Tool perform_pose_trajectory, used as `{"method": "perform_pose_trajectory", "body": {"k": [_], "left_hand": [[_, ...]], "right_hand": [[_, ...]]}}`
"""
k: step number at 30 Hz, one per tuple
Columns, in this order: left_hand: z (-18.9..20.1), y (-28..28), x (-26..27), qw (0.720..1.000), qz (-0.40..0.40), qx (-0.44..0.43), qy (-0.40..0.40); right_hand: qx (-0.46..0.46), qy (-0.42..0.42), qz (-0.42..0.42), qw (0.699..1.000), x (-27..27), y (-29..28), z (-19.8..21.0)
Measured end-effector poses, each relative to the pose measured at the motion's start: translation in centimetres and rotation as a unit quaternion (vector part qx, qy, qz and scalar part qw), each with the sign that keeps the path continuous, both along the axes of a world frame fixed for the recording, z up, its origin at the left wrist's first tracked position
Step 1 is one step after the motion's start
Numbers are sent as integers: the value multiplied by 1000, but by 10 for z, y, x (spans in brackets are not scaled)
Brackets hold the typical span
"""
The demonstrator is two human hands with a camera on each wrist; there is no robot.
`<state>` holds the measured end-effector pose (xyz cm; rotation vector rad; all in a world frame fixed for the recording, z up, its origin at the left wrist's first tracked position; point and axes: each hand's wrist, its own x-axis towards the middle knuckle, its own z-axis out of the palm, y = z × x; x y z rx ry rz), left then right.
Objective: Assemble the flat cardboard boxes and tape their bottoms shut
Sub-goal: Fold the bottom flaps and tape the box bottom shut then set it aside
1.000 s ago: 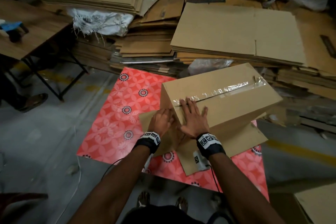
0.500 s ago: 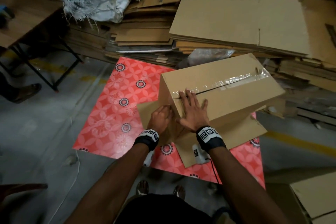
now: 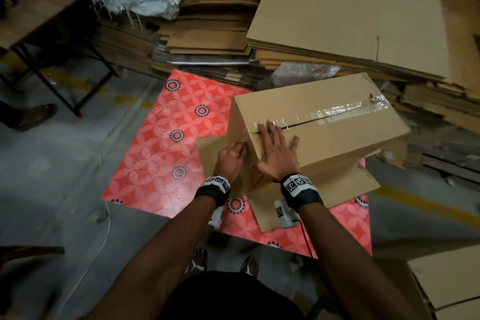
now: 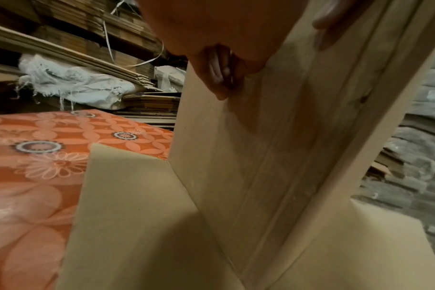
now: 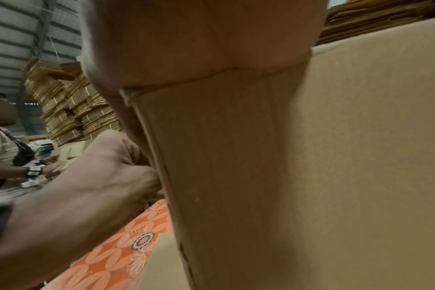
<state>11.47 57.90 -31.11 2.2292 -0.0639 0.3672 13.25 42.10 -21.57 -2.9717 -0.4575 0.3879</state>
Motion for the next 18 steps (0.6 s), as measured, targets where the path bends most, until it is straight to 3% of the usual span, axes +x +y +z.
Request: {"method": "perform_pose_trajectory", "body": {"k": [10,18], "left_hand": [[-3,0,1,997,-6,39,-70],[-4,-15,4,994,79,-70,29]], "right_hand": [[-8,-6,1,1000,0,0,-1],[-13,-9,-5,1000,1,2,-1]]}}
